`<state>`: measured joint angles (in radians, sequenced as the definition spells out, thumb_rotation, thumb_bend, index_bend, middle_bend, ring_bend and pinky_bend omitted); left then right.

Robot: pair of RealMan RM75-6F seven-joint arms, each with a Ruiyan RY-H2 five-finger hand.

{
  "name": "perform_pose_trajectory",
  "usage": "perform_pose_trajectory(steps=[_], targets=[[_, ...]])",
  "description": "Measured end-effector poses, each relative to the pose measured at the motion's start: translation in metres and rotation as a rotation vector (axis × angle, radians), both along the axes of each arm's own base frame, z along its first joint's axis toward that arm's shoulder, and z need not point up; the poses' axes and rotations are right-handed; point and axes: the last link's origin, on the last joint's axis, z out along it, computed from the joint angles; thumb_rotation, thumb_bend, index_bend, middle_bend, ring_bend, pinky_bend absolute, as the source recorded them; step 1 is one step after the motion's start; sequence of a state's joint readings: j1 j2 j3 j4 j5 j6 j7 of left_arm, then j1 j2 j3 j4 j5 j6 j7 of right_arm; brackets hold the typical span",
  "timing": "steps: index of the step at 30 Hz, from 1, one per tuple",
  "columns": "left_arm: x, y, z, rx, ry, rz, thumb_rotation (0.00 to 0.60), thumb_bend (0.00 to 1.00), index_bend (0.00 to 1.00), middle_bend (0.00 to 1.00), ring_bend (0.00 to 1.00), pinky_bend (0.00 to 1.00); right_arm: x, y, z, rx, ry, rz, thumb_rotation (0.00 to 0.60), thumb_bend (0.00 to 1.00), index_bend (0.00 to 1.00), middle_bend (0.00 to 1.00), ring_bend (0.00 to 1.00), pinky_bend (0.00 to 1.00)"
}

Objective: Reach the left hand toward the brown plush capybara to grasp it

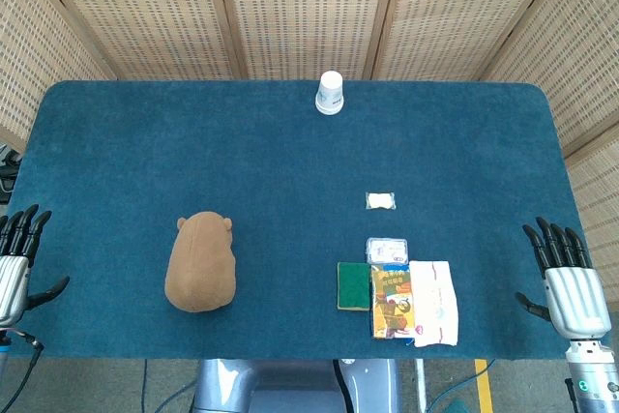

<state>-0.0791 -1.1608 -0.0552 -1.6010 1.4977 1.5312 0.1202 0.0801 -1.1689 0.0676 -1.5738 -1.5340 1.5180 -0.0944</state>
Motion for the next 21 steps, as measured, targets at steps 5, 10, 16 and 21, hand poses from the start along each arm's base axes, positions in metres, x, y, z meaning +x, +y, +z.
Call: perform_pose_trajectory(steps=[5,10,16,21], targets=[[-0.0006,-0.0009,-0.0004,-0.003,0.002,0.002,0.600,0.21,0.00,0.00,0.00,0.00,0.0004,0.0004,0.0002,0.003,-0.003,0.001,0.600,0.18,0.04,0.00,0.00,0.00],[0.0007,-0.0020,0.0008,0.003,0.001,-0.005,0.600,0.21,0.00,0.00,0.00,0.00,0.0014,0.0019,-0.0001,0.009,-0.004,0.005,0.600,0.18,0.04,0.00,0.00,0.00],[0.0007,-0.0028,0.0025,-0.001,0.004,-0.005,0.600,0.21,0.00,0.00,0.00,0.00,0.0041,0.0032,0.0010,0.003,-0.006,0.014,0.600,0.18,0.05,0.00,0.00,0.00],[0.0006,-0.0023,0.0022,-0.004,0.003,-0.006,0.600,0.21,0.00,0.00,0.00,0.00,0.0040,0.0030,0.0010,0.003,-0.004,0.010,0.600,0.18,0.05,0.00,0.00,0.00]])
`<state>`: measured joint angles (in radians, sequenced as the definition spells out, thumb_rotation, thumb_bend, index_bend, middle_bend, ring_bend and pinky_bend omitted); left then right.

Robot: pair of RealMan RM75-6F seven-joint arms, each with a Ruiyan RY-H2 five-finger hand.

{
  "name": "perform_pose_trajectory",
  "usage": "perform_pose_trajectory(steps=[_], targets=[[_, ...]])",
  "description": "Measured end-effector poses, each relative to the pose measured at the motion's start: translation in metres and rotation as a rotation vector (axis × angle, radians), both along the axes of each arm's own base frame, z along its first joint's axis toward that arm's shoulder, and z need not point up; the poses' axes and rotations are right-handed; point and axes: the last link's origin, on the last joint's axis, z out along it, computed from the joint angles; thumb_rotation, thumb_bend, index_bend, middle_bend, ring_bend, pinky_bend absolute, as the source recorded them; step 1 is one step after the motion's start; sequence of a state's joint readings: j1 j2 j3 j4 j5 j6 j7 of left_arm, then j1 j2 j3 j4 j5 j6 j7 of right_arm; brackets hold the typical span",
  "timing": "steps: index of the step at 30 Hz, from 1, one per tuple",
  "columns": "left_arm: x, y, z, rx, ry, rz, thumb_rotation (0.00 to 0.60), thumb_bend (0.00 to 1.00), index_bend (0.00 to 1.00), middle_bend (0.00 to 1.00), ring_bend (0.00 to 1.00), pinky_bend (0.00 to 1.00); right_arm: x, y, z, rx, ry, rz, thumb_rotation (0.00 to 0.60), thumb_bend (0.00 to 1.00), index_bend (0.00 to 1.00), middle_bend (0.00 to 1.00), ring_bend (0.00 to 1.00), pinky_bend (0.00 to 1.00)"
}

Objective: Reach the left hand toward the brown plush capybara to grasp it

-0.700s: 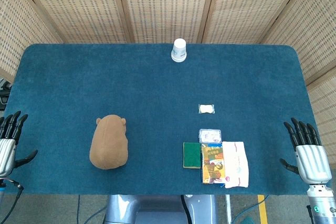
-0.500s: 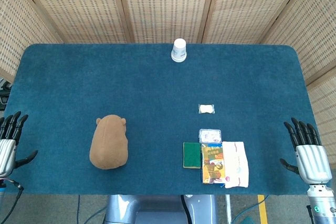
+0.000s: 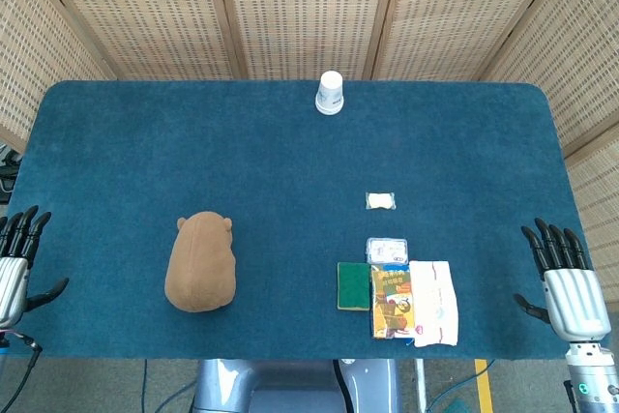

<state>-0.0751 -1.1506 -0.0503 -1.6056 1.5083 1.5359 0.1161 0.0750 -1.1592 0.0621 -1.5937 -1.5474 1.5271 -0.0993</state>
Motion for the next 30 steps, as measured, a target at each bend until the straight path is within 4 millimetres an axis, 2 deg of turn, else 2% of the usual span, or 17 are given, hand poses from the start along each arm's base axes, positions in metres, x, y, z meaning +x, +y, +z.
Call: perform_pose_trajectory(steps=[18,23,30], targets=[[0.001,0.004,-0.004,-0.017,-0.013,0.005,0.600,0.22,0.00,0.00,0.00,0.00,-0.002,-0.002,-0.001,0.013,0.004,-0.012,0.600,0.18,0.06,0.00,0.00,0.00],[0.004,0.012,-0.003,-0.033,-0.045,0.010,0.600,0.23,0.09,0.00,0.00,0.00,-0.004,-0.003,-0.001,0.011,0.000,-0.022,0.600,0.18,0.07,0.00,0.00,0.00],[0.007,0.042,0.012,-0.070,-0.097,0.040,0.600,0.28,0.25,0.00,0.00,0.00,-0.005,-0.005,-0.002,0.011,0.009,-0.023,0.600,0.18,0.07,0.00,0.00,0.00]])
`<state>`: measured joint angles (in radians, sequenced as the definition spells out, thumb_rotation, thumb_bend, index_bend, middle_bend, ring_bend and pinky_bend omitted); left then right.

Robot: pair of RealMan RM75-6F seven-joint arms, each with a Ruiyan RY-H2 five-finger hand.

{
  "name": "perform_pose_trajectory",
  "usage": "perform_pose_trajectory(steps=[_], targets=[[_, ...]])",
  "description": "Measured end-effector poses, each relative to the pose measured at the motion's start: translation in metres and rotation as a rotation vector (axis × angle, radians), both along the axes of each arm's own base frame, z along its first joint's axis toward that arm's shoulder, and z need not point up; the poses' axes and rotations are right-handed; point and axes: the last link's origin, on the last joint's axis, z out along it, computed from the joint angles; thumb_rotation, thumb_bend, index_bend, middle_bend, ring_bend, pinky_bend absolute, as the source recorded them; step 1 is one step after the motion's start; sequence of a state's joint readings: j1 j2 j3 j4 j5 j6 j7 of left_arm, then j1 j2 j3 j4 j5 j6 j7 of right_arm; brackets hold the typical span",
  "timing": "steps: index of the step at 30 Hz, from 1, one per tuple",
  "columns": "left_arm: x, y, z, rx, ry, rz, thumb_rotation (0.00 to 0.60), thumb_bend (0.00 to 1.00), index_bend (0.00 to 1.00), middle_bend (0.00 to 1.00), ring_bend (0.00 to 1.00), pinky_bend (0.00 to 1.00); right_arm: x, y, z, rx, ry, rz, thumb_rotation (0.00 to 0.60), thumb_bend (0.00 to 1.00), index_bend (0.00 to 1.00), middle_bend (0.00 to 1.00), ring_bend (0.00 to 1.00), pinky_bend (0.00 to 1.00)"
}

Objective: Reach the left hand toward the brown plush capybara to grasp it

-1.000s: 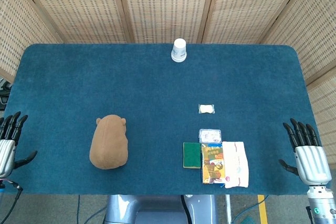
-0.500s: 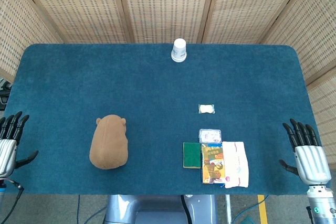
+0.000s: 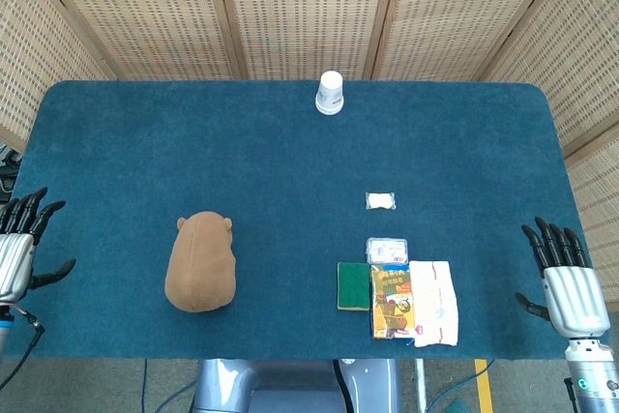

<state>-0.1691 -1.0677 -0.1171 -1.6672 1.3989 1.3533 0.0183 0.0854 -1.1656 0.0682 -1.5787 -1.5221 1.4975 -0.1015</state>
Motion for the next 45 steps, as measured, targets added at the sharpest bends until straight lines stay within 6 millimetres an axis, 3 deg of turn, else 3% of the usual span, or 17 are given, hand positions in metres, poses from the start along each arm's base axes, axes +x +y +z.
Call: perform_pose_trajectory(steps=[5,14,24,33,45], targets=[[0.001,0.023,0.008,-0.068,-0.060,0.053,0.600,0.28,0.38,0.00,0.00,0.00,-0.002,-0.001,-0.002,0.003,0.006,-0.008,0.600,0.18,0.08,0.00,0.00,0.00],[0.003,0.080,0.010,-0.188,-0.158,0.191,0.600,0.34,0.43,0.00,0.00,0.00,-0.004,-0.003,-0.006,0.016,0.011,-0.015,0.600,0.18,0.08,0.00,0.00,0.00],[0.018,0.130,-0.017,-0.319,-0.295,0.317,0.600,0.34,0.44,0.00,0.00,0.00,-0.006,-0.005,-0.007,0.021,0.007,-0.020,0.600,0.18,0.08,0.00,0.00,0.00],[0.033,0.151,-0.040,-0.391,-0.319,0.379,0.600,0.34,0.46,0.00,0.00,0.00,-0.008,-0.006,-0.008,0.024,0.000,-0.025,0.600,0.18,0.08,0.00,0.00,0.00],[0.052,0.156,-0.073,-0.462,-0.293,0.396,0.600,0.34,0.47,0.00,0.00,0.00,-0.009,-0.007,-0.004,0.012,-0.020,-0.026,0.600,0.18,0.08,0.00,0.00,0.00]])
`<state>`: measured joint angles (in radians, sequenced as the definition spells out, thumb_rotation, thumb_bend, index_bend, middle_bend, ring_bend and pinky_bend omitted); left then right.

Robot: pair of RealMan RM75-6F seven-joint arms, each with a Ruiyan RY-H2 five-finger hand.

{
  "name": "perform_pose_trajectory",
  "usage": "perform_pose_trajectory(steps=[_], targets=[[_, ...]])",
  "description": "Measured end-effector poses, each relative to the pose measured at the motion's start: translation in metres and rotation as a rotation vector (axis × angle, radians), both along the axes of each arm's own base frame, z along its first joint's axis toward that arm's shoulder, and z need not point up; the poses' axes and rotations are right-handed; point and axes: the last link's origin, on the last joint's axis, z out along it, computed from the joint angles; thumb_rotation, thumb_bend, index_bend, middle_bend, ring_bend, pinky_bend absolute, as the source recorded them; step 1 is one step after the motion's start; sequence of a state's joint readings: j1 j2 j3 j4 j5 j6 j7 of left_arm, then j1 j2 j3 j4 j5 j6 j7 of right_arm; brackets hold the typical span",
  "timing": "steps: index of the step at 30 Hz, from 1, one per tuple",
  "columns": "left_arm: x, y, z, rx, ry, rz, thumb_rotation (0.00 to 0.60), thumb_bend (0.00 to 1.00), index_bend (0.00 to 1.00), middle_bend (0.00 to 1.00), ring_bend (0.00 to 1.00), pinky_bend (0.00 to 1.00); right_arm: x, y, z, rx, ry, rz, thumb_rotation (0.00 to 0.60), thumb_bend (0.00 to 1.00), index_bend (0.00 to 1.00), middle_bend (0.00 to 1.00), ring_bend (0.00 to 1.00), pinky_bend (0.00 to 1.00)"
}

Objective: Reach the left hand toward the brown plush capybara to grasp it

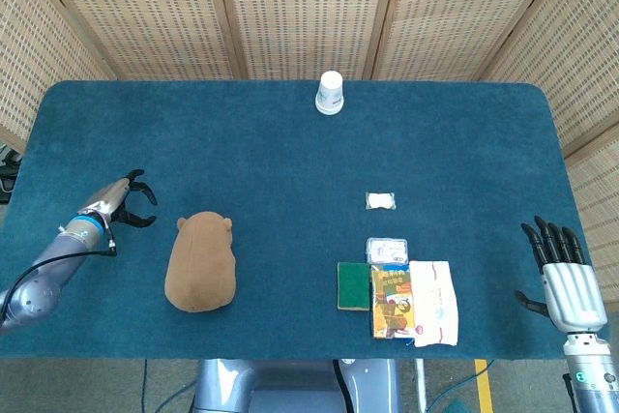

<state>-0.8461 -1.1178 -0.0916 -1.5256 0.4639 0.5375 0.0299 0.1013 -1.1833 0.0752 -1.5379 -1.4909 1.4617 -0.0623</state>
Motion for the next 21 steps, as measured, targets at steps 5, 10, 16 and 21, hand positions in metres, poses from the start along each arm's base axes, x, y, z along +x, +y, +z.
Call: perform_pose_trajectory(steps=[5,10,16,21], targets=[[0.005,0.000,-0.013,-0.018,0.005,0.003,0.600,0.34,0.47,0.00,0.00,0.00,0.000,0.000,0.002,-0.004,-0.008,0.002,0.600,0.18,0.08,0.00,0.00,0.00],[0.010,0.000,-0.022,-0.028,0.009,0.010,0.600,0.34,0.47,0.00,0.00,0.00,0.000,0.000,0.004,-0.008,-0.015,0.004,0.600,0.18,0.08,0.00,0.00,0.00],[0.012,-0.001,-0.028,-0.036,0.008,0.012,0.600,0.34,0.46,0.00,0.00,0.00,0.000,0.000,0.004,-0.006,-0.018,0.005,0.600,0.18,0.08,0.00,0.00,0.00],[0.015,0.000,-0.033,-0.038,-0.009,0.016,0.600,0.34,0.46,0.00,0.00,0.00,0.001,0.000,0.004,-0.005,-0.018,0.010,0.600,0.18,0.08,0.00,0.00,0.00]])
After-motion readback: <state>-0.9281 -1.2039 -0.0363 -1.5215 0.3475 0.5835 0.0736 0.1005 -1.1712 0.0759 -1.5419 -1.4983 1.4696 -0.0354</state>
